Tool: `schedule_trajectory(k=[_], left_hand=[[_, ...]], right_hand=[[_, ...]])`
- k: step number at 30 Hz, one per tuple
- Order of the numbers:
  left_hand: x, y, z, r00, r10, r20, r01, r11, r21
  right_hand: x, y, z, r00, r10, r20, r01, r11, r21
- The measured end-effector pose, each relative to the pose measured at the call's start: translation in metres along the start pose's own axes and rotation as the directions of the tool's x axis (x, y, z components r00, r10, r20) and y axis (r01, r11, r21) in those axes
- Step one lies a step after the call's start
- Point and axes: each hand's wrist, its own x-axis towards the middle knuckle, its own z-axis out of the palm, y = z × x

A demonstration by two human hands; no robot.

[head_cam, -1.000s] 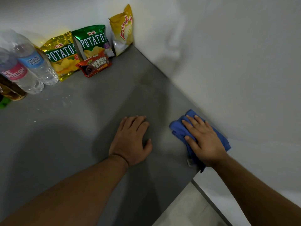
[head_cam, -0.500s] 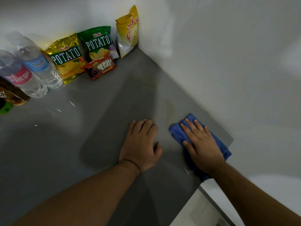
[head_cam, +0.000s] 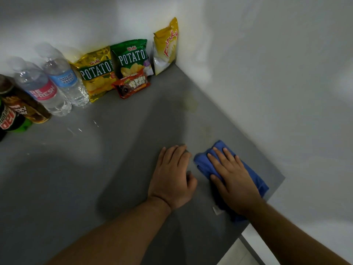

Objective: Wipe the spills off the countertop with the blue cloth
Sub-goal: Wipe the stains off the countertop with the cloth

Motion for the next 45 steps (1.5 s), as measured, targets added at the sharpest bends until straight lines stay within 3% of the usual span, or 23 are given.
schedule_trajectory(k=[3, 9, 16, 24, 26, 30, 32, 39, 45], left_hand=[[-0.001, 0.002, -0.001, 1.0, -0.002, 0.027, 0.001, 0.999, 0.042], [0.0, 0.004, -0.001, 1.0, -0.004, 0.02, 0.002, 0.995, 0.101], [0.021, -0.005, -0.008, 0.999, 0.011, -0.04, -0.007, 0.995, 0.102], [0.066, -0.031, -0.023, 1.0, -0.014, -0.003, 0.014, 0.988, 0.153], [0.077, -0.035, -0.025, 0.999, -0.03, 0.026, 0.025, 0.985, 0.171], [0.084, -0.047, -0.027, 0.999, -0.039, 0.037, 0.031, 0.981, 0.192], [0.082, -0.049, -0.026, 0.999, -0.03, 0.032, 0.023, 0.98, 0.198], [0.083, -0.047, -0.024, 0.999, -0.042, 0.011, 0.039, 0.981, 0.19], [0.082, -0.052, -0.027, 0.998, -0.069, 0.002, 0.069, 0.995, 0.07]], right_hand=[[0.007, 0.024, -0.007, 1.0, 0.002, 0.01, -0.002, 1.0, -0.005], [0.06, 0.001, -0.015, 0.977, 0.207, -0.045, -0.206, 0.978, 0.044], [0.009, 0.021, -0.006, 0.999, -0.05, -0.009, 0.05, 0.998, 0.043], [0.06, 0.01, -0.015, 0.983, 0.183, -0.032, -0.181, 0.983, 0.039], [0.058, -0.004, -0.013, 0.991, 0.128, -0.036, -0.126, 0.991, 0.044], [0.025, 0.006, -0.006, 0.991, -0.133, -0.031, 0.135, 0.989, 0.057], [0.023, 0.022, -0.009, 0.986, -0.163, -0.041, 0.166, 0.984, 0.071], [0.107, -0.009, -0.021, 0.987, 0.159, -0.037, -0.158, 0.987, 0.032], [0.088, -0.009, -0.015, 0.977, -0.214, -0.016, 0.215, 0.976, 0.03]])
